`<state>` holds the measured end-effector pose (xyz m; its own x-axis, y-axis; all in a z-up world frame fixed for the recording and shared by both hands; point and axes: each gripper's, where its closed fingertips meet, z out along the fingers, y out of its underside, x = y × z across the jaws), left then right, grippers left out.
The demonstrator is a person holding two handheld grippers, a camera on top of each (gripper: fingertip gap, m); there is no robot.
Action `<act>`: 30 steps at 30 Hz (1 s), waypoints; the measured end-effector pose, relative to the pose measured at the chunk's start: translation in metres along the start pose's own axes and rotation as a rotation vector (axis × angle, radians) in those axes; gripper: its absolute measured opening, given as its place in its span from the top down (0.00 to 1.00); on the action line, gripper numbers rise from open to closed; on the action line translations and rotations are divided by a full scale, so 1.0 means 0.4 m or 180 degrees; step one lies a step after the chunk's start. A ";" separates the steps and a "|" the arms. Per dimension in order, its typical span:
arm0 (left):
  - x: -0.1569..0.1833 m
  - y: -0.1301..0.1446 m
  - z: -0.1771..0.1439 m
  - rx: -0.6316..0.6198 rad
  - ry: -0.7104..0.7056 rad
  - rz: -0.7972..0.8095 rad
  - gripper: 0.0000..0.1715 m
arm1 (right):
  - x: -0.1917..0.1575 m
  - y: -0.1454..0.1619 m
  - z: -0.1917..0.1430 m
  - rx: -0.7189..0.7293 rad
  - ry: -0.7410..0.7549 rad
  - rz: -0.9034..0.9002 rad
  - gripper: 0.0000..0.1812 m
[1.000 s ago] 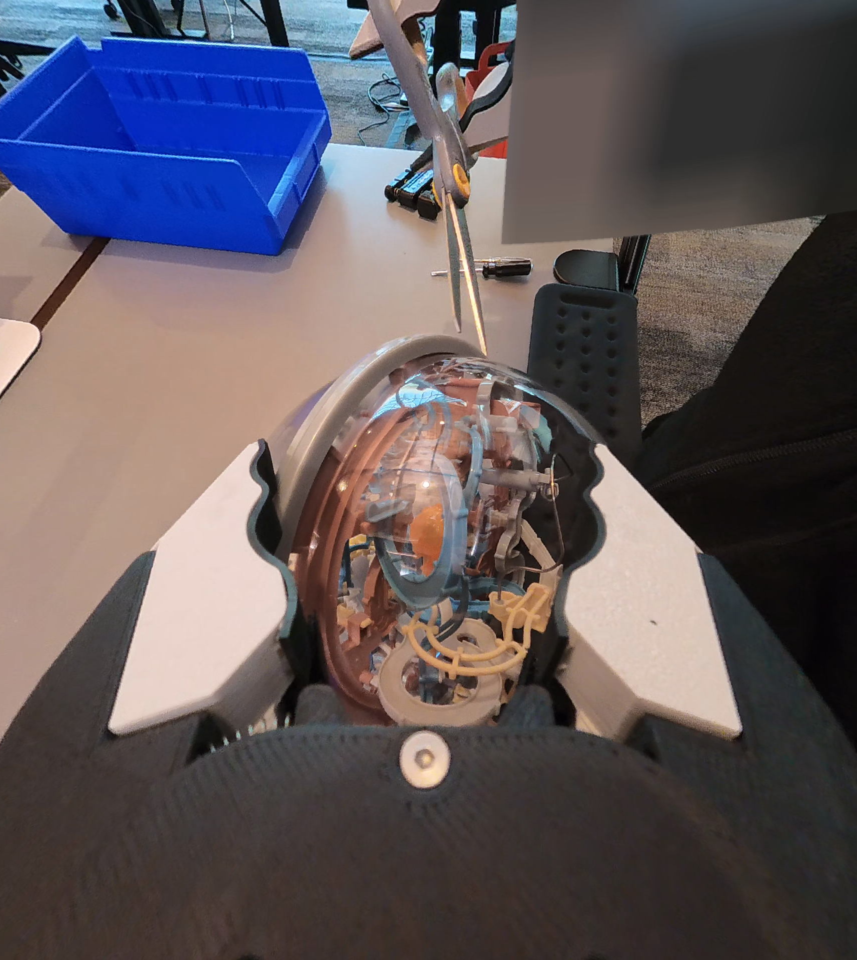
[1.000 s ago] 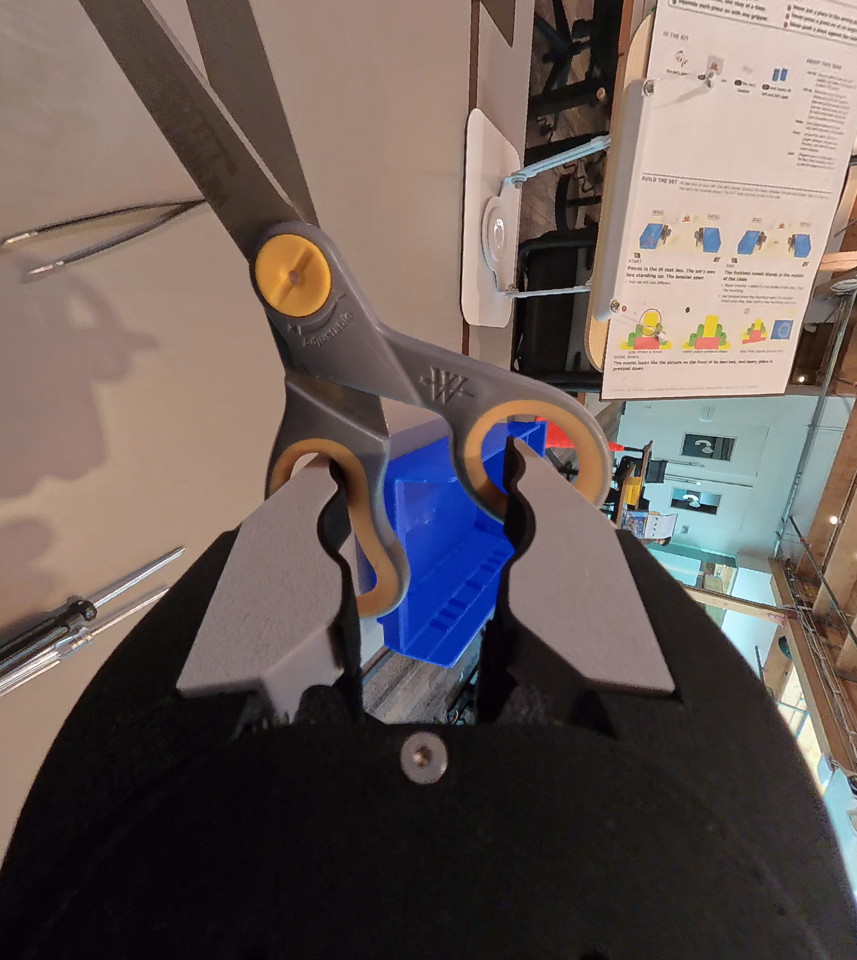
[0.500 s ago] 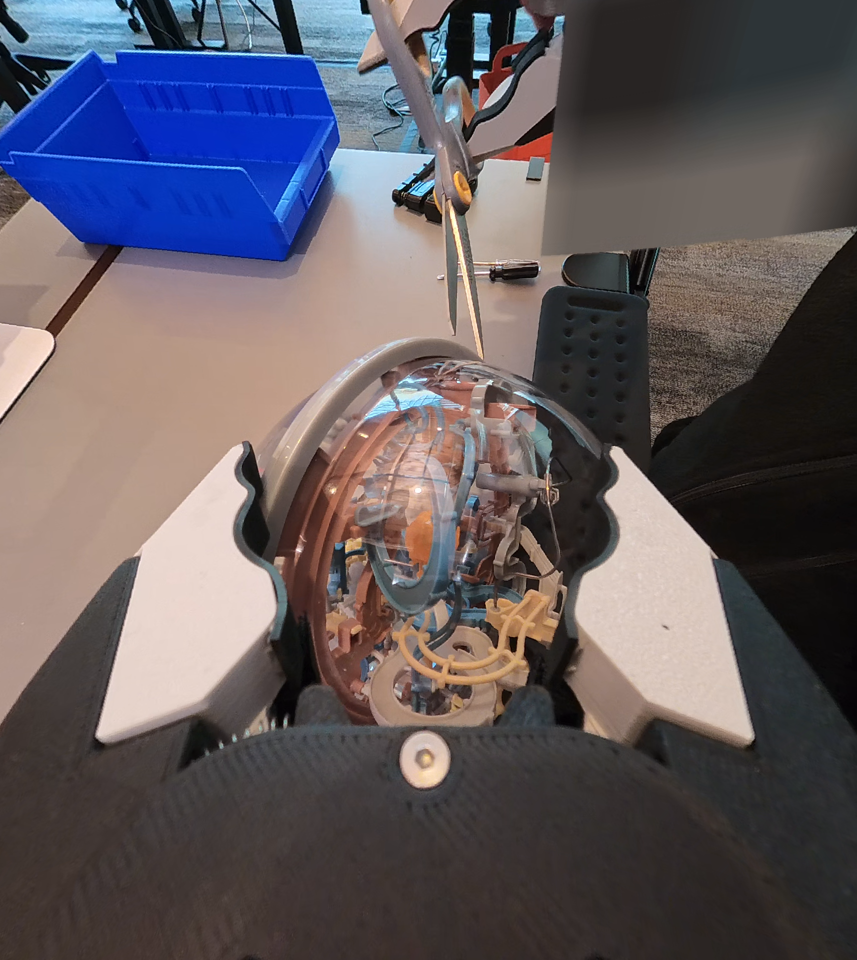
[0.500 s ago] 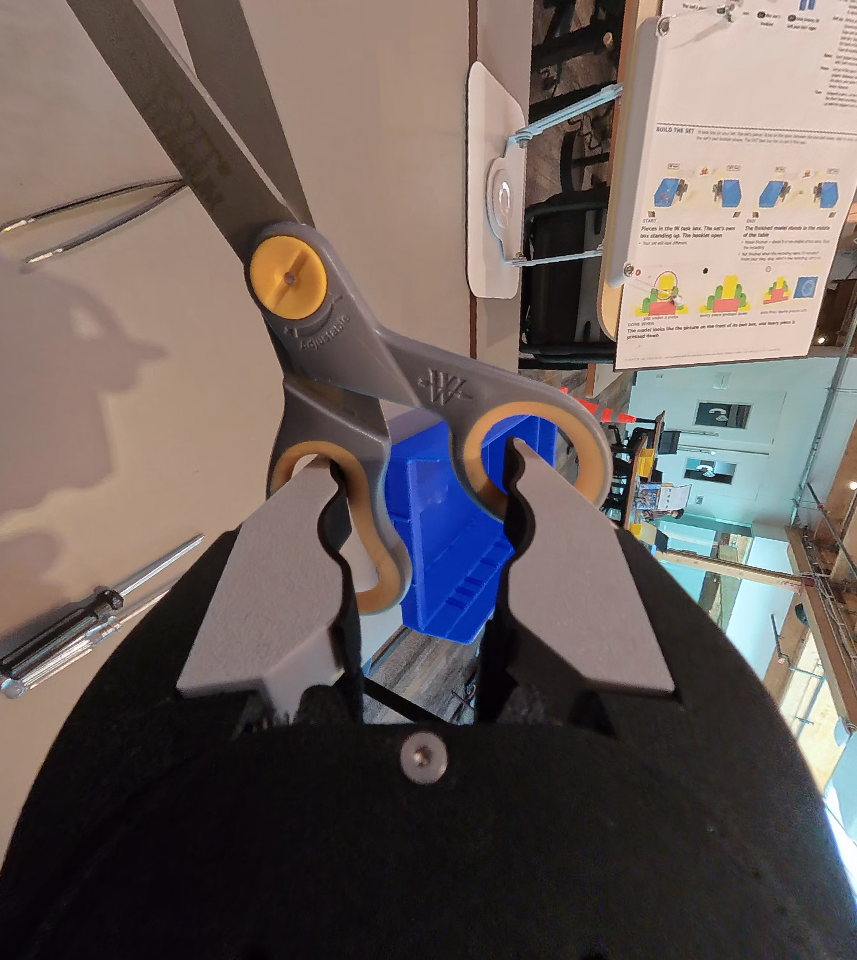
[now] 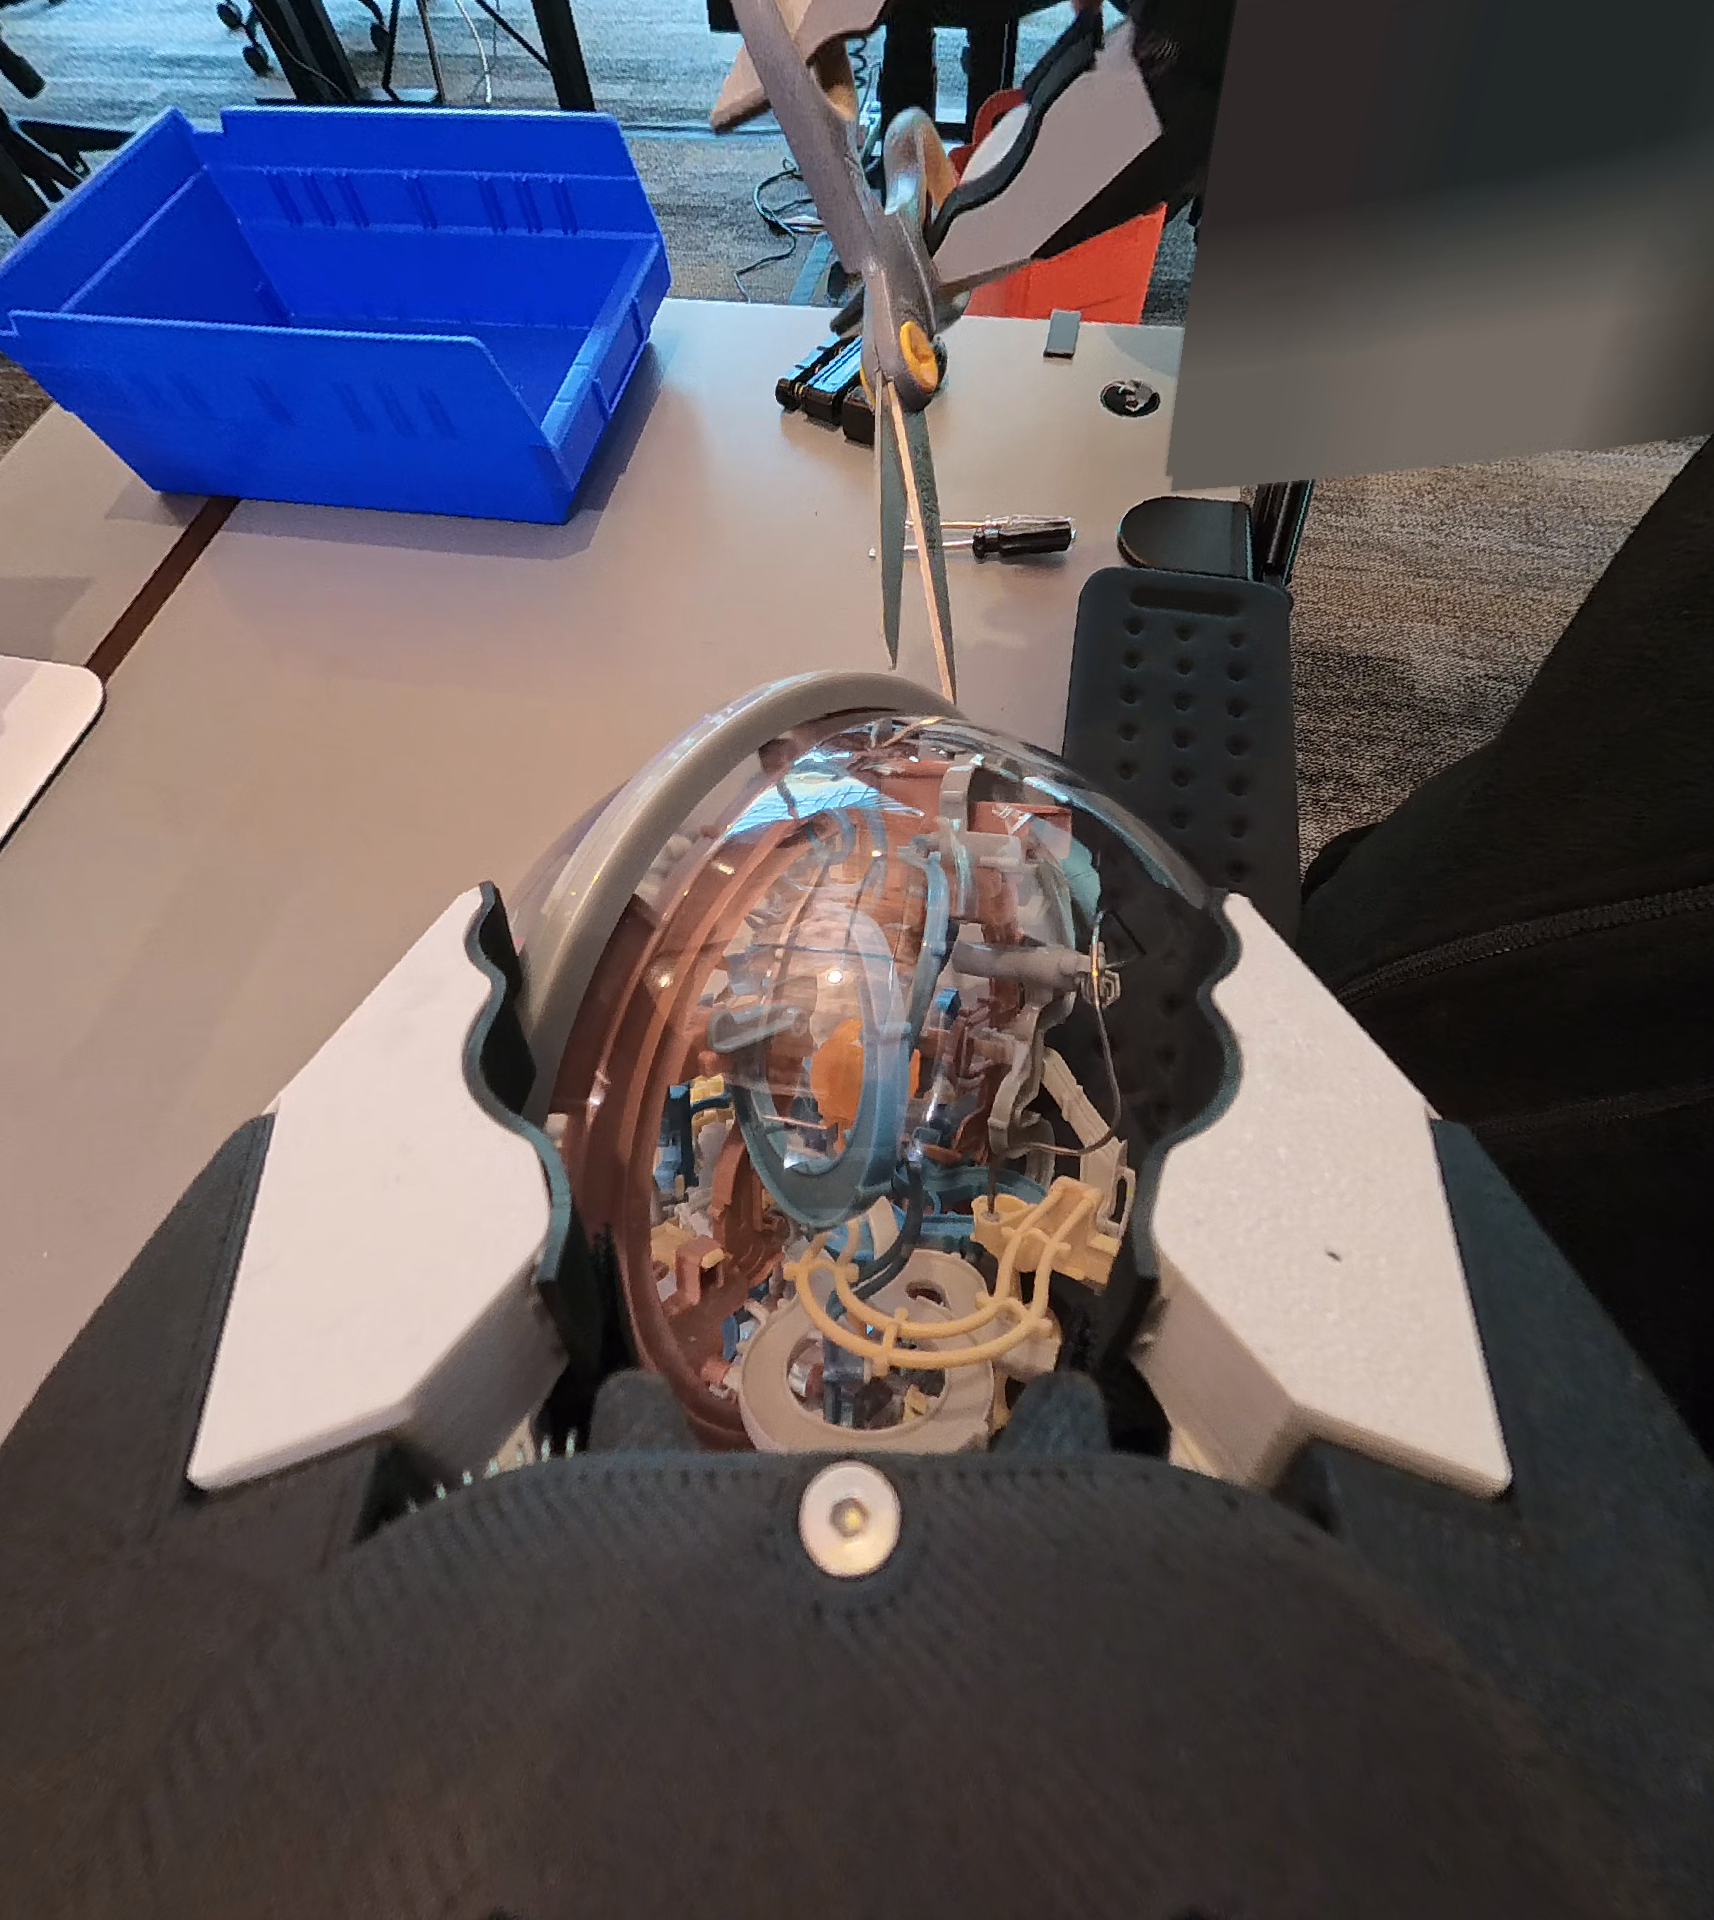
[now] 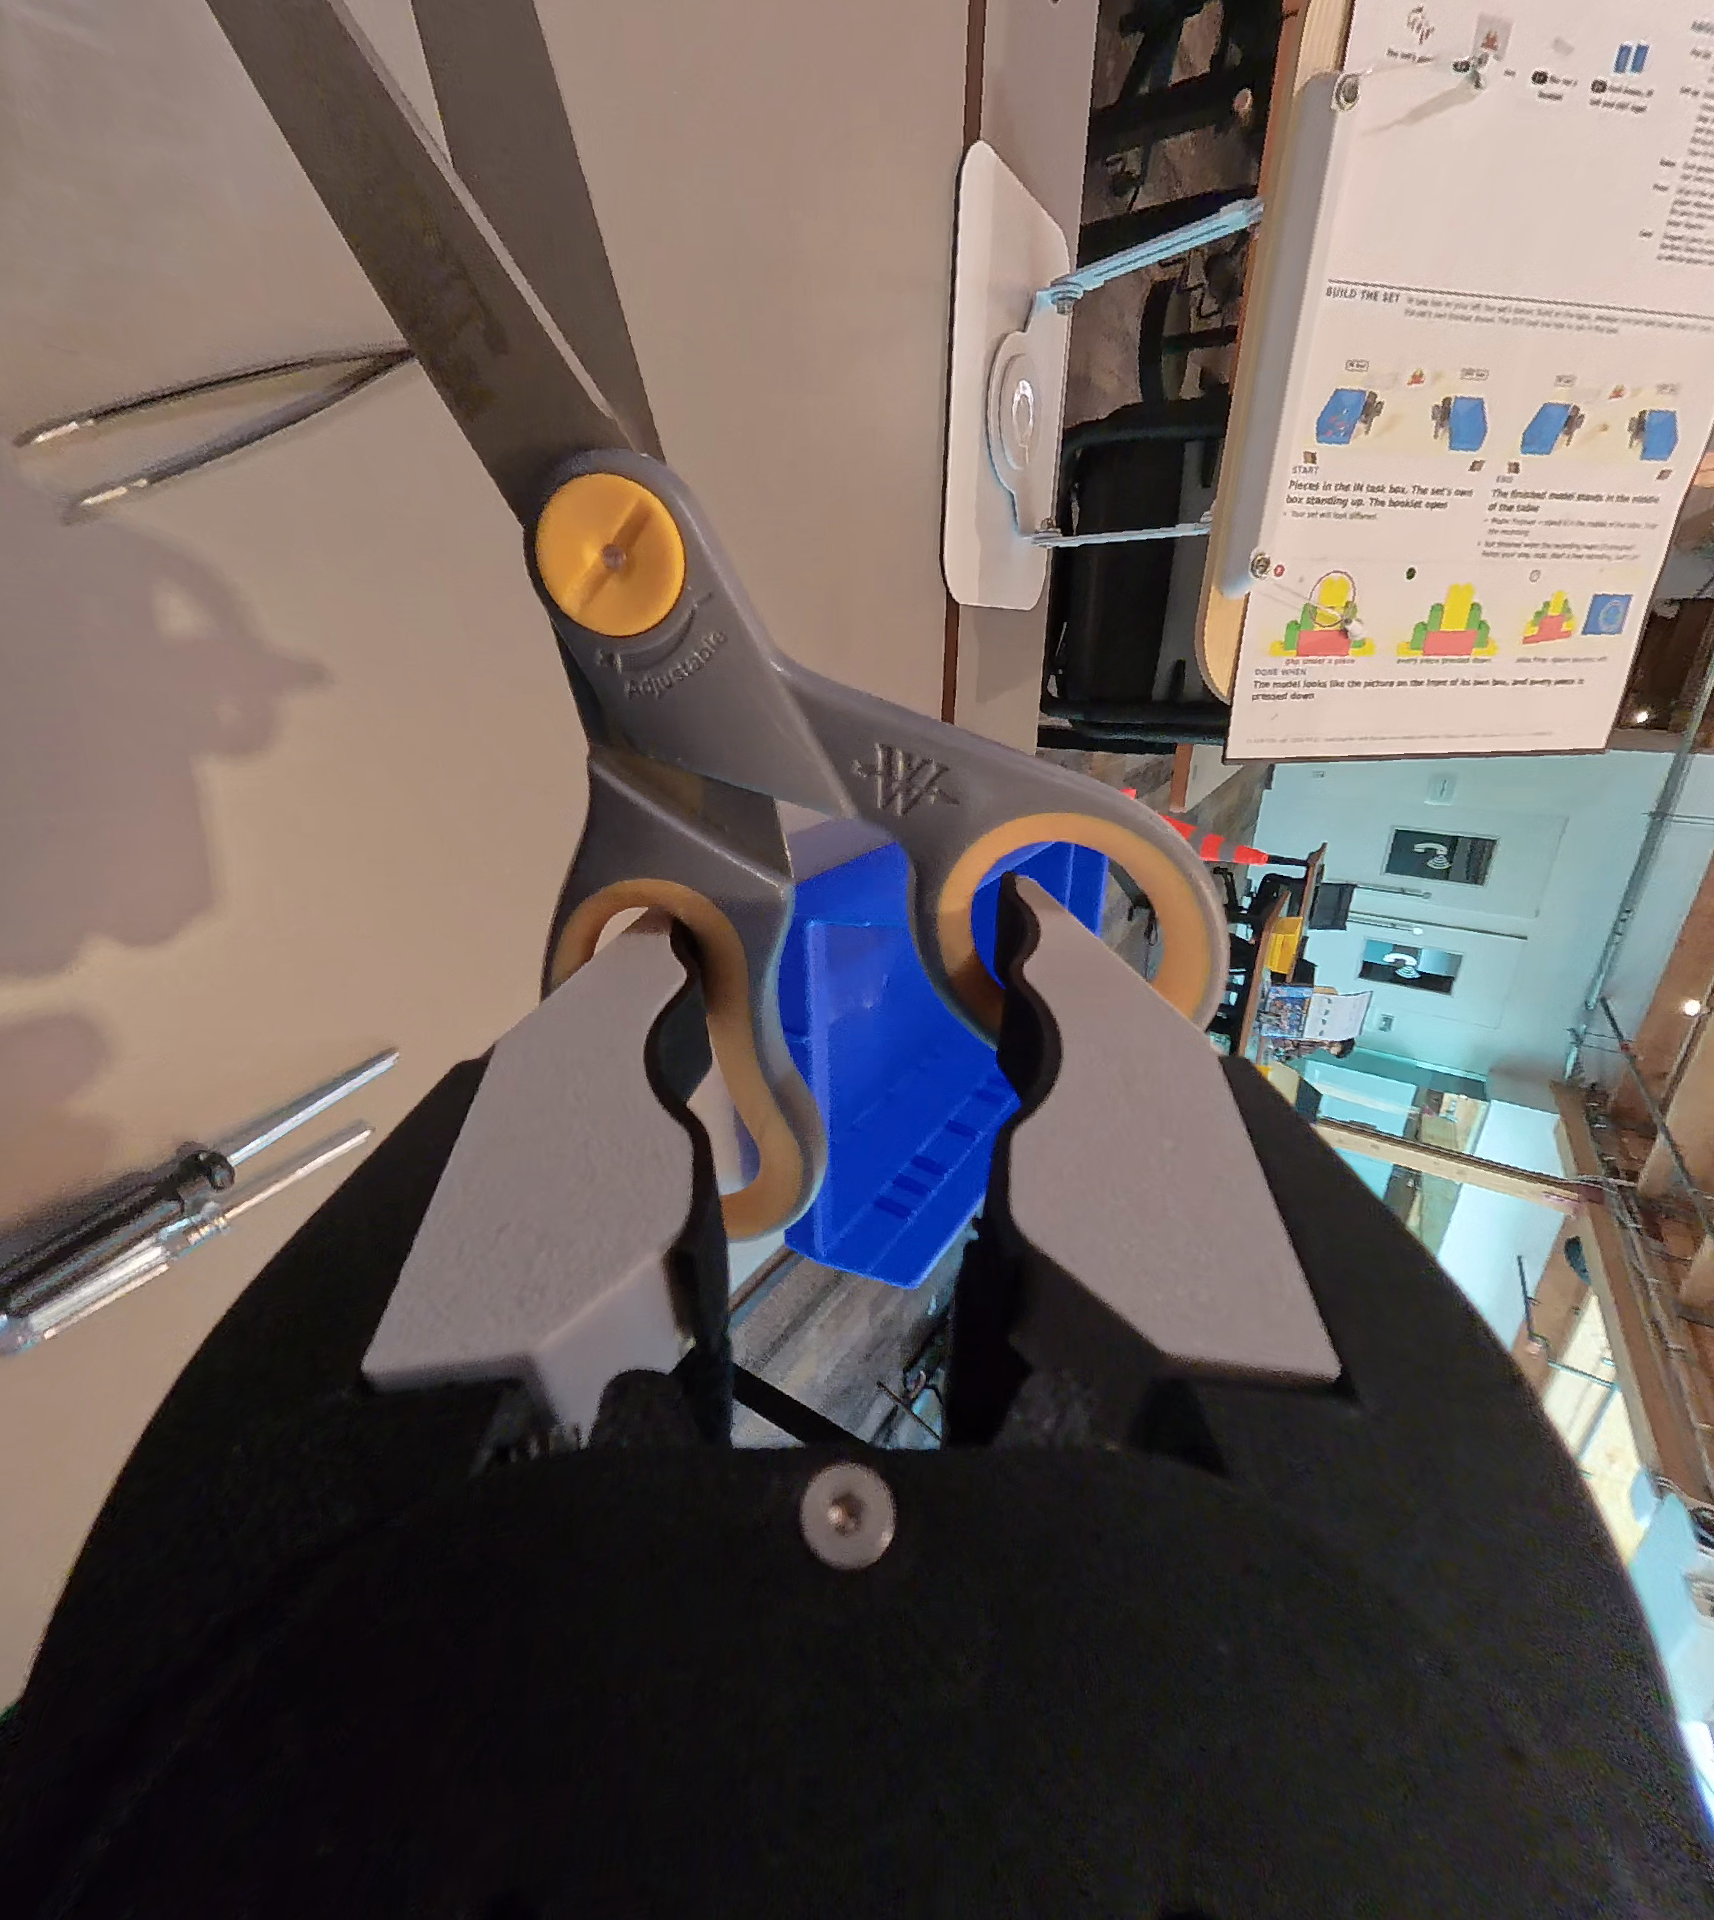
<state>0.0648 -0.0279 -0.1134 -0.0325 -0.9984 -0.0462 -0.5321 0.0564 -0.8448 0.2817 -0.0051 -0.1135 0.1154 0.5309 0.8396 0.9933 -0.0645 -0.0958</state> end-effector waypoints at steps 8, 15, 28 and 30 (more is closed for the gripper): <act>0.003 0.000 0.001 0.0038 0.0000 0.0010 0.26 | 0.008 -0.010 -0.007 -0.0371 -0.0154 -0.0397 0.75; -0.001 0.004 -0.009 0.0124 0.0049 -0.0001 0.26 | 0.004 -0.016 -0.018 -0.0317 -0.0233 -0.0327 0.77; -0.017 0.008 -0.016 0.0242 0.0552 0.0243 0.28 | -0.103 -0.019 0.115 0.0584 -0.0897 0.0288 0.77; -0.020 0.008 -0.017 0.0289 0.0667 0.0262 0.29 | -0.111 -0.027 0.130 0.0686 -0.0958 0.0319 0.77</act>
<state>0.0578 -0.0197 -0.1121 -0.2526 -0.9675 -0.0132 -0.4425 0.1276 -0.8876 0.2661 0.0162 -0.1776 0.1761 0.7575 0.6287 0.9512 0.0334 -0.3066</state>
